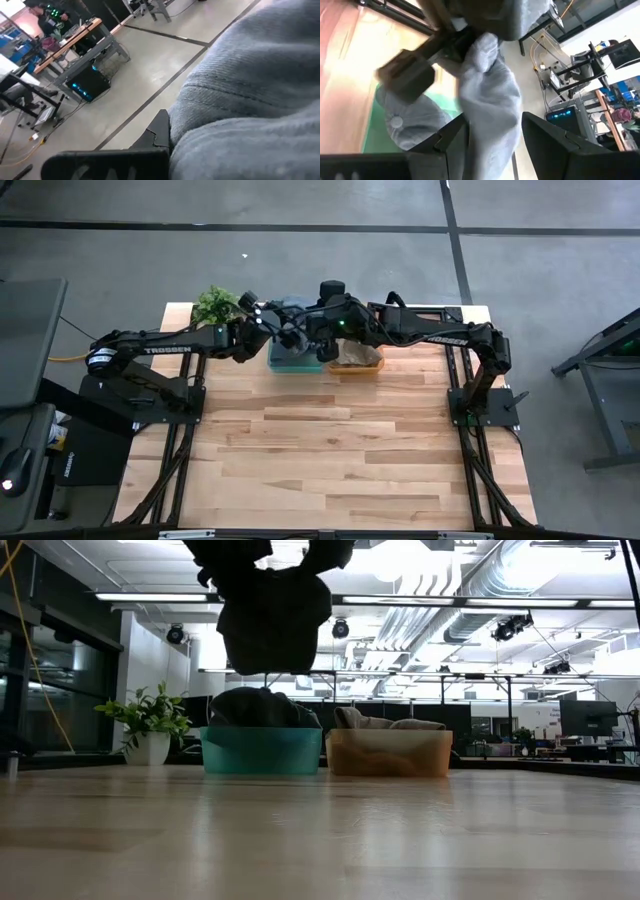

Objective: Pick & Place hat
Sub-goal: Put the blue cap into the green bin

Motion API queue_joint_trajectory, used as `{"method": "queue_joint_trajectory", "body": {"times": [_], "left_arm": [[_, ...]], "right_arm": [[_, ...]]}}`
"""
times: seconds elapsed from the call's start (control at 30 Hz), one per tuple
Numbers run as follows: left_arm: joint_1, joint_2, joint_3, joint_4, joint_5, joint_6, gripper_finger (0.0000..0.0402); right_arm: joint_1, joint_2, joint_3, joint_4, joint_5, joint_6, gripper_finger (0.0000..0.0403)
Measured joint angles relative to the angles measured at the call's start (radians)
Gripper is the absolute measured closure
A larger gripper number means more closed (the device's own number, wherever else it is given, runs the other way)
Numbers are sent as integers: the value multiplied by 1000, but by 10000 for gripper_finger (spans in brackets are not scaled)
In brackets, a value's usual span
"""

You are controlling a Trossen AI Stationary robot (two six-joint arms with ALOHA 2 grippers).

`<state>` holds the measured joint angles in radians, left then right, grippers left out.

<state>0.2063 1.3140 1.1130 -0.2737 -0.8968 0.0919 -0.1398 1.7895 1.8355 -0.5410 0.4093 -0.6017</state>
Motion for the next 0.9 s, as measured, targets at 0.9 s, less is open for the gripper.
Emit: {"method": "queue_joint_trajectory", "body": {"times": [0.9], "left_arm": [[266,0,0,-70,458,-103,401]], "right_arm": [[3,-217,0,-351,113,281,224]]}}
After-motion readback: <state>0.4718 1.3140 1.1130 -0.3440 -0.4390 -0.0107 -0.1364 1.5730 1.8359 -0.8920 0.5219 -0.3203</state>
